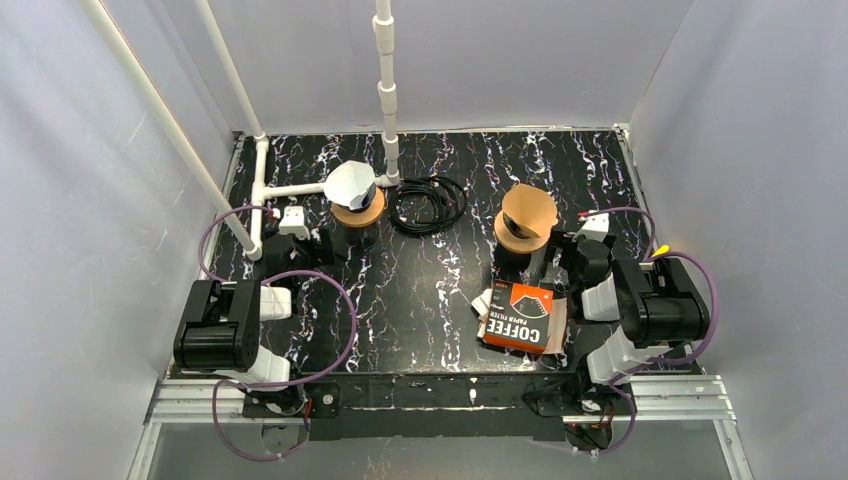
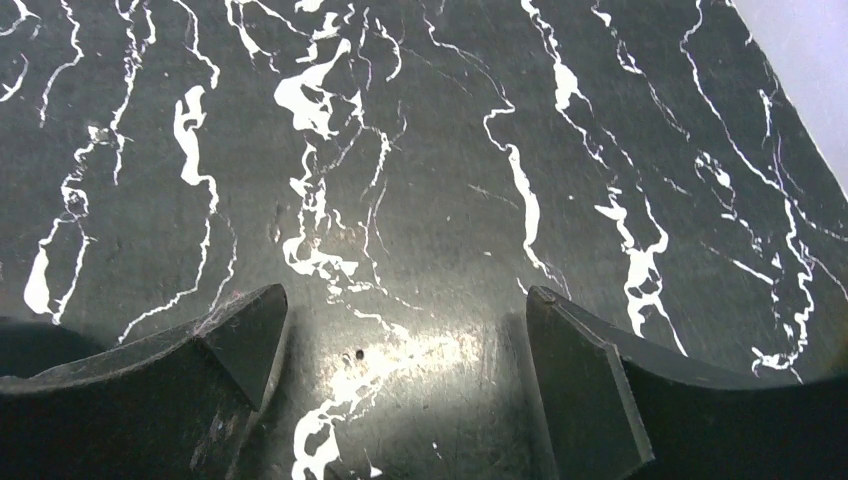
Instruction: Place the coffee filter in the dripper
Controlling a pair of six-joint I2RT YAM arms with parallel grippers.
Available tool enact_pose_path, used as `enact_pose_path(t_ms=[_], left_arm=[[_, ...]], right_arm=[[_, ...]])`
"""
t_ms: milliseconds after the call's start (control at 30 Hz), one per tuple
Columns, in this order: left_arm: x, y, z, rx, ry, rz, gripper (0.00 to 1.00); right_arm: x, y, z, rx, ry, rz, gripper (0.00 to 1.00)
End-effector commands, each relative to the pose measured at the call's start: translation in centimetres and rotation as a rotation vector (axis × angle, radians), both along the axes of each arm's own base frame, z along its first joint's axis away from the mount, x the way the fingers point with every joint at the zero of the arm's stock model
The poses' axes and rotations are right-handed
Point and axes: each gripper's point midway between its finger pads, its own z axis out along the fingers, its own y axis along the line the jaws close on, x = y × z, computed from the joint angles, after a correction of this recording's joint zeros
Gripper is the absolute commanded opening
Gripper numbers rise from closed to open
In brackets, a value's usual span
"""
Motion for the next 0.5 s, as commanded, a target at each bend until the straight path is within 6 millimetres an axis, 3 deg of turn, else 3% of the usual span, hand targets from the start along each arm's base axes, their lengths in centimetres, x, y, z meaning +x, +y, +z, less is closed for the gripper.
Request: enact_pose_path(t_ms=[0,467], left_arm=[[0.2,0.1,0.8,0.0,-0.037,0.001,0.98],[0.2,0.1,0.8,0.001,-0.038,0.001,0.98]], right_arm=[[1.7,0.4,2.5,-0.018,-0.095,0.029,0.98],[2.0,1.6,2.0,-0.034,-0.056,0.117,0.98]])
